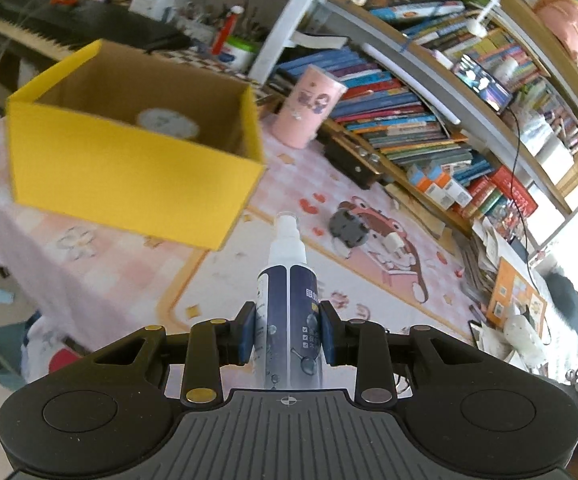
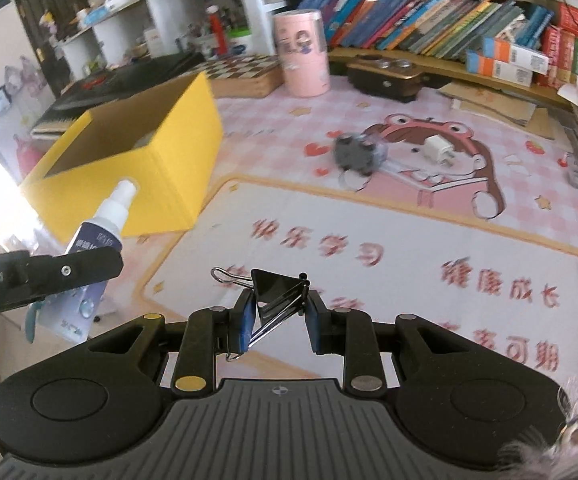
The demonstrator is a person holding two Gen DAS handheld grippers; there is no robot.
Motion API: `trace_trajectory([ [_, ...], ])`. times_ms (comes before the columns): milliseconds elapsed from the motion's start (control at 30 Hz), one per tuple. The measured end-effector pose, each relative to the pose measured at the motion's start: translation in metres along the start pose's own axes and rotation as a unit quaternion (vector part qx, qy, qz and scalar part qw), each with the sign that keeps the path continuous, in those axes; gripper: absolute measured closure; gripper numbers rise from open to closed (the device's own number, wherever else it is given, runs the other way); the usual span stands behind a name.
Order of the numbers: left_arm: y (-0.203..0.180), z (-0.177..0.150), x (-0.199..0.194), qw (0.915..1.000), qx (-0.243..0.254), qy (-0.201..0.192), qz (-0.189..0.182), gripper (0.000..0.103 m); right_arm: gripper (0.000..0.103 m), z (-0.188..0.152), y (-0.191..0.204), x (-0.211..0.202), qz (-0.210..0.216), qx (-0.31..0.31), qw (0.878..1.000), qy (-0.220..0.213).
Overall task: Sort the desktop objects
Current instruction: 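Carry the spray bottle and binder clip in both tools toward the yellow box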
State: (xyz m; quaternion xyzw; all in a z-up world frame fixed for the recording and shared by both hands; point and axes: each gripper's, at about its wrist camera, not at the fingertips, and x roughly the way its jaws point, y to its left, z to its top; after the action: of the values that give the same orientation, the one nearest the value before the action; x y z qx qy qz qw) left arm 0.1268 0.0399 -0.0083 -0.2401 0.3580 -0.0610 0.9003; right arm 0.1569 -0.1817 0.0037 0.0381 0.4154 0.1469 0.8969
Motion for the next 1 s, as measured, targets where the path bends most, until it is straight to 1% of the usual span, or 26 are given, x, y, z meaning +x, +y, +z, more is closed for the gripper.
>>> trace_trajectory([
  [233,0.039,-0.008,-0.030,0.9997,-0.024,-0.002,-0.004,0.072,0.079,-0.022,0.044,-0.003,0.006,-0.010,1.000,0.014],
  [567,0.082,-0.021,-0.068,0.9992,-0.039,-0.001,-0.002,0.072,0.079,-0.052,0.099,-0.007,0.017,-0.021,0.999,0.027],
  [1000,0.113,-0.019,-0.096,0.9981,-0.056,-0.025,0.001,0.072,0.079,-0.055,0.145,-0.008,0.030,-0.048,0.998,0.022],
])
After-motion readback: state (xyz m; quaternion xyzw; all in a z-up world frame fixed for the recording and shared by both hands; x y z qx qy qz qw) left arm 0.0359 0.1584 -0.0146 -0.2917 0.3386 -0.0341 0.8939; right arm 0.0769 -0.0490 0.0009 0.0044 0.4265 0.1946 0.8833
